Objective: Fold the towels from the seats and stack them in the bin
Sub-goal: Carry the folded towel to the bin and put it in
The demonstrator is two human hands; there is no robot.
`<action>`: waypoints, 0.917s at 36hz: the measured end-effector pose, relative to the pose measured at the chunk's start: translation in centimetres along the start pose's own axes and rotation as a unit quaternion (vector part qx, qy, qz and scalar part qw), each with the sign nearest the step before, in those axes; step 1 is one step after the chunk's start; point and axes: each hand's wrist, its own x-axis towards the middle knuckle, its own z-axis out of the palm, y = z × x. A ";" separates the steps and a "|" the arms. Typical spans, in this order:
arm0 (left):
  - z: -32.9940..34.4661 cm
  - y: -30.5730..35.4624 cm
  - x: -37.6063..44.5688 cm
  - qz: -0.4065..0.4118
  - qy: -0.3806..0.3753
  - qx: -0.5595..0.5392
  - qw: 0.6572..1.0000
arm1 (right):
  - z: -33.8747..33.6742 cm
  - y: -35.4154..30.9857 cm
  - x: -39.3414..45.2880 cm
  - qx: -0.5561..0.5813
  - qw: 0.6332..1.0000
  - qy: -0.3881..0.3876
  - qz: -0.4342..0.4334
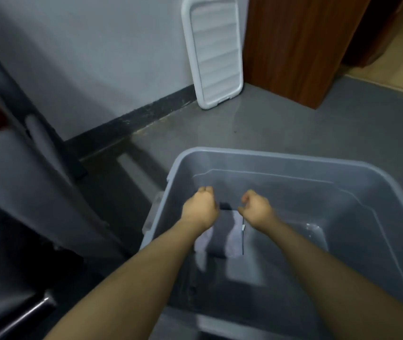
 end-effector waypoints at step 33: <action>-36.1 -19.4 -39.0 -0.110 0.402 -0.101 0.903 | 0.0 -44.5 -30.3 0.060 0.906 0.004 -0.420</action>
